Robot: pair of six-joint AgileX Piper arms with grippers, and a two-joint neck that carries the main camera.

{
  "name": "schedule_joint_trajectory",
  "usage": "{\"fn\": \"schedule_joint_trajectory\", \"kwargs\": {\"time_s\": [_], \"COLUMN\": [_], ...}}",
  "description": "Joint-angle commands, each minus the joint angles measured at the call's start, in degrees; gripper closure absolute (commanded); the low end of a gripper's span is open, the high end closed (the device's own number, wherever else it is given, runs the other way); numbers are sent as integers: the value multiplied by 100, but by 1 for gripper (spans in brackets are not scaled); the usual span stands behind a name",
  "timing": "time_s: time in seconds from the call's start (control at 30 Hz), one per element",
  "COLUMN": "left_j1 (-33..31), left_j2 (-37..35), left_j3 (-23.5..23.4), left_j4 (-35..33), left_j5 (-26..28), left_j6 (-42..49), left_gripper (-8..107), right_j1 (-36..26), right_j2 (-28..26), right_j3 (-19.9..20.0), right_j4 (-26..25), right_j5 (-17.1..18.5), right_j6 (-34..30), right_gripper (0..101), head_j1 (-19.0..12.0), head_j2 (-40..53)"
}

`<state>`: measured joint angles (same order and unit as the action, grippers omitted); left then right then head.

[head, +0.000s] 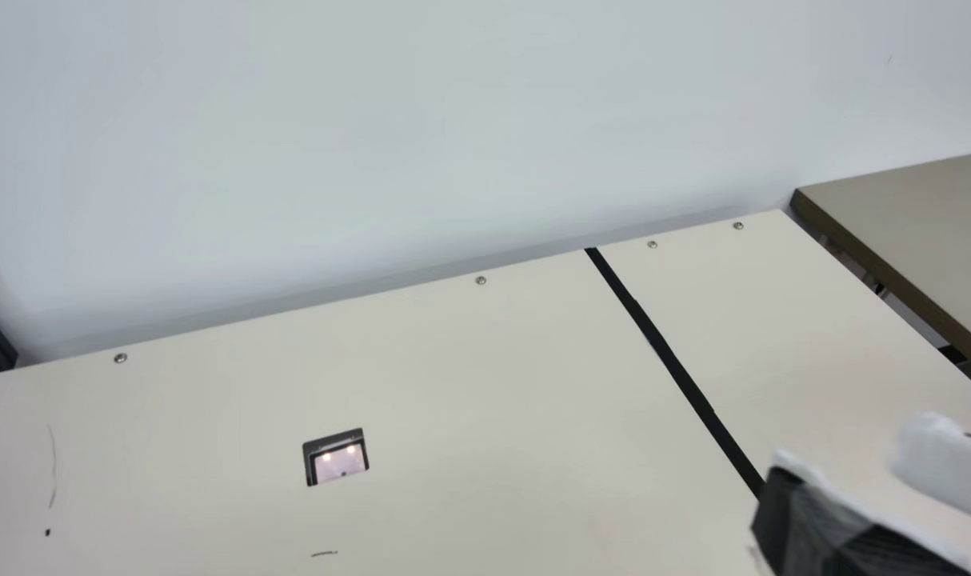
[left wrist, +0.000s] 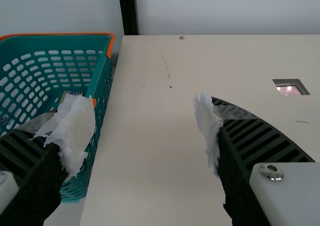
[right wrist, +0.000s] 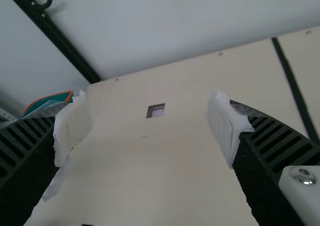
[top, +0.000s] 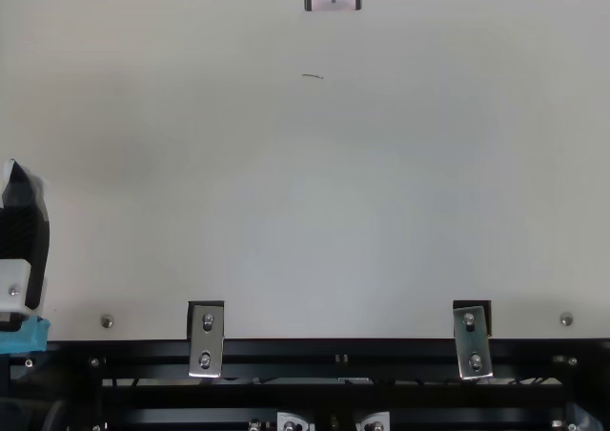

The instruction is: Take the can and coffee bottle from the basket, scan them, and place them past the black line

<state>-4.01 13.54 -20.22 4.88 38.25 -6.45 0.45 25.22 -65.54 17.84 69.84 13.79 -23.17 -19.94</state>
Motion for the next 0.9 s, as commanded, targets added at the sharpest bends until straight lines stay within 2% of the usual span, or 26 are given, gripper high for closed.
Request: {"fn": "schedule_joint_trajectory", "kwargs": {"time_s": [0.0,0.03,0.13,0.63,0.87], "left_j1": [0,0,0,0,0], "left_j2": [0,0,0,0,0], "left_j3": [0,0,0,0,0], "left_j4": [0,0,0,0,0], "left_j5": [0,0,0,0,0], "left_j6": [0,0,0,0,0], "left_gripper": [9,9,9,9,9], "right_j1": [101,70,106,106,106], "right_j2": [47,31,52,52,52], "right_j3": [124,66,127,127,127], "right_j4": [54,77,60,59,59], "right_j5": [6,7,34,18,14], "right_j6": [330,102,337,344,344], "right_gripper": [0,0,0,0,0], "head_j1": [-183,-183,-183,-167,92], "head_j2": [56,56,56,88,1179]}}
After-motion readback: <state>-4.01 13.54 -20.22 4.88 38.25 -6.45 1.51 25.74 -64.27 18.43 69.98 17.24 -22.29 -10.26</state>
